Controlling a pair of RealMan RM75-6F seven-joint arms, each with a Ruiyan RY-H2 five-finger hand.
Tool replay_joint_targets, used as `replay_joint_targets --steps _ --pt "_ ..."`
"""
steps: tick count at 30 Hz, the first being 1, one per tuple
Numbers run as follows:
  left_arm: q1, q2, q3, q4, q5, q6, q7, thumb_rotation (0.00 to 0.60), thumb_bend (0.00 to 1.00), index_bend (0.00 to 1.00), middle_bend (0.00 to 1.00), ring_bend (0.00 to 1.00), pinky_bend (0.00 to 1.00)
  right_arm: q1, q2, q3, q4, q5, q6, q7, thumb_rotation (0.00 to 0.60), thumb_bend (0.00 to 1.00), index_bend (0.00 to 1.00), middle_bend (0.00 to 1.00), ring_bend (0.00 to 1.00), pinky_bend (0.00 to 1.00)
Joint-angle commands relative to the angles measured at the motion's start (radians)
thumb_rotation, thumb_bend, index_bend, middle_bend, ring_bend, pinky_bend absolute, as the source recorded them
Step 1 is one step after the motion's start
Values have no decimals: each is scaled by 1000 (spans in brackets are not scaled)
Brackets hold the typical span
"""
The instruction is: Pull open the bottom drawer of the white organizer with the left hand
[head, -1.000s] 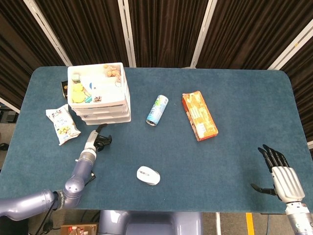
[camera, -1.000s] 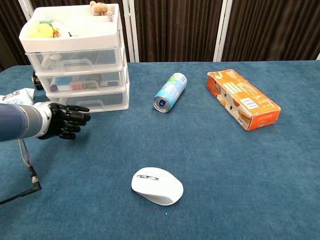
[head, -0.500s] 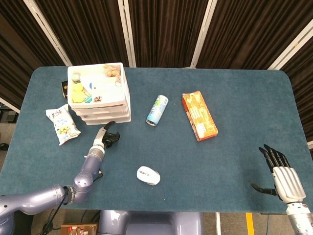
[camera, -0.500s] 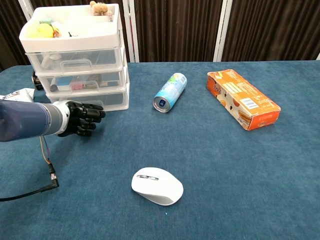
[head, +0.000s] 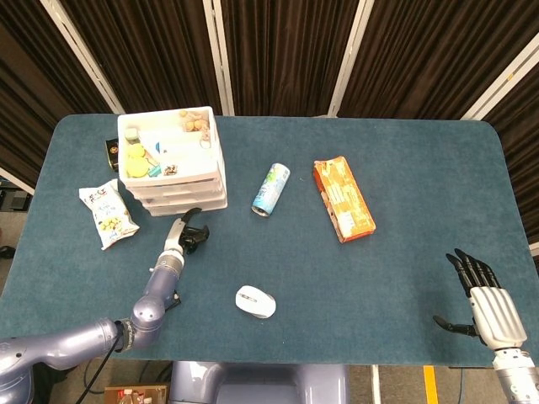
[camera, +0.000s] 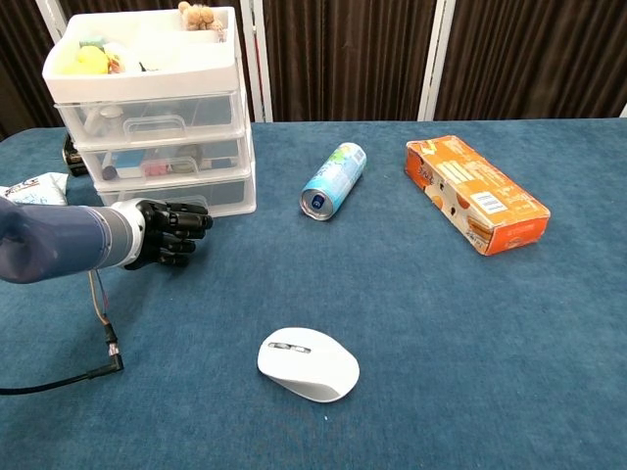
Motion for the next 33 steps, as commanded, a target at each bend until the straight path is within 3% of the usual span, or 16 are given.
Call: replay_joint_targets --steps 1,19,27,33 --pt "1 -3 -1 2 5 2 -3 600 584 173 975 938 965 0 0 0 -1 0 0 -2 600 108 0 0 0 65" --pt "51 20 40 -99 59 20 -10 600 584 211 976 938 965 1 -2 0 0 4 -3 -4 600 109 0 0 0 65" --pt "104 59 81 -172 102 21 -26 600 584 140 971 936 964 1 -2 -1 -1 5 -5 -8 600 108 0 0 0 65" --pt "130 111 131 -210 118 -24 -9 600 581 140 971 934 963 1 -4 -1 0 7 -7 -13 600 109 0 0 0 65"
